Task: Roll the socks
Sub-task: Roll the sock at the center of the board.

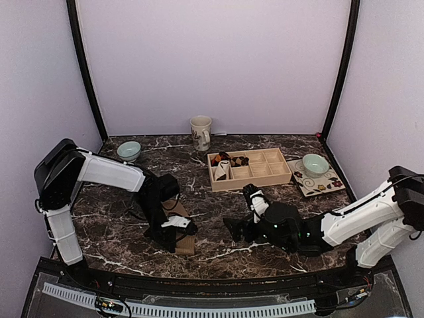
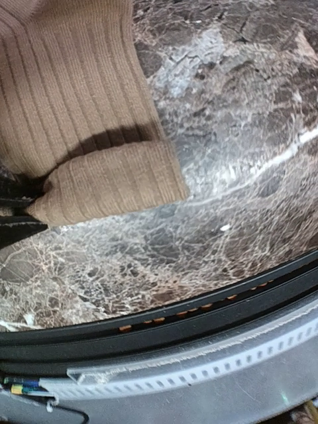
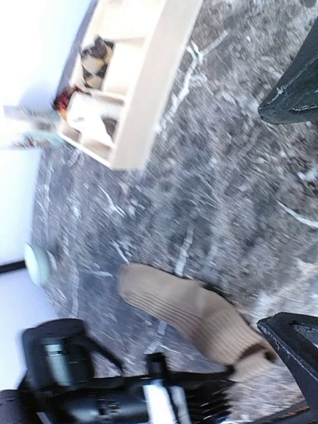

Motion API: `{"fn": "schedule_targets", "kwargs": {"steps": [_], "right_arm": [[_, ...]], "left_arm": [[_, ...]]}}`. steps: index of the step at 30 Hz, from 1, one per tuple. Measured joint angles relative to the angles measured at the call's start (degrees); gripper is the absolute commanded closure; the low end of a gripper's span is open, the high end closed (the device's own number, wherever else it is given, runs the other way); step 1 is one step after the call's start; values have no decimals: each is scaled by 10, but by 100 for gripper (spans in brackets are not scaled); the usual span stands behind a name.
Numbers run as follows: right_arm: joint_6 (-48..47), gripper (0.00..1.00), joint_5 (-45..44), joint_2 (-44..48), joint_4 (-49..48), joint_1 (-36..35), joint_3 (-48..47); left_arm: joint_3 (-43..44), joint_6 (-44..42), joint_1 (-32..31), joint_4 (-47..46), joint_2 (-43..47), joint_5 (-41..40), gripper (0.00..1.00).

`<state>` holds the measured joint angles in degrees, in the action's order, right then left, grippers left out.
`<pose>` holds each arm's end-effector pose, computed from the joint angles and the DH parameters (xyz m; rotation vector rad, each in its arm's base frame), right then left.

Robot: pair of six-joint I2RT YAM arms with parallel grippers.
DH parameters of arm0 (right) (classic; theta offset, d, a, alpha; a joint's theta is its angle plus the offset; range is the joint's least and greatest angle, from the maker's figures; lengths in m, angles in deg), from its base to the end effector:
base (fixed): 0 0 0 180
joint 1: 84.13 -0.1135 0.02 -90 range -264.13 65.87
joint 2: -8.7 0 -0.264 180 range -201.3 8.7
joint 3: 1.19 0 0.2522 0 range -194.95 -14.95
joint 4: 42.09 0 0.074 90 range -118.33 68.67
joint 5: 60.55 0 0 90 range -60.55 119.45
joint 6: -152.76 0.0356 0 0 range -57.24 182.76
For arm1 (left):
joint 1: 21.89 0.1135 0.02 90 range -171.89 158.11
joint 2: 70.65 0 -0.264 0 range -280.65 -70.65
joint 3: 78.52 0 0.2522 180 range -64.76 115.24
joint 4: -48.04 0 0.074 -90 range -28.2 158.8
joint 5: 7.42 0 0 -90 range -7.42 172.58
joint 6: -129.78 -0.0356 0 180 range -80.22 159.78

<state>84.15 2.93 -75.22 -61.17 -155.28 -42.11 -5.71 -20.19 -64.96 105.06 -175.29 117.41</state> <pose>0.1033 0.2535 0.1611 -0.5544 1.9126 0.6044 0.2075 -0.2218 0.1327 2.2755 1.7971 -0.8953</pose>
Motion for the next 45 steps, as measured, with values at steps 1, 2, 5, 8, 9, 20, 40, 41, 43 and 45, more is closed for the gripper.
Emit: {"fn": "schedule_targets", "kwargs": {"steps": [1,2,5,8,9,20,40,41,43,45], "right_arm": [[2,1,-19,2,-1,0,-6],[4,1,-30,-4,-2,1,-13],[2,0,-34,-57,30,0,-45],[-35,0,-43,-94,36,-17,-54],[-53,0,-47,-93,23,-29,-45],[-141,1,-48,-121,7,-71,-54],[-331,28,213,-264,19,-95,-210],[-338,29,218,-269,19,-94,-212],[-349,31,225,-280,19,-91,-220],[-357,33,233,-290,19,-86,-229]], "left_arm": [[18,-1,5,21,-19,11,100],[35,-3,10,42,-37,21,100],[65,-5,19,81,-72,44,100],[72,-7,24,98,-81,53,100],[73,-9,24,103,-82,54,100],[113,-9,33,159,-128,85,100],[140,-26,43,221,-183,120,100],[140,-26,43,222,-183,119,100],[140,-26,43,223,-183,116,100],[140,-26,43,223,-183,115,100]]}}
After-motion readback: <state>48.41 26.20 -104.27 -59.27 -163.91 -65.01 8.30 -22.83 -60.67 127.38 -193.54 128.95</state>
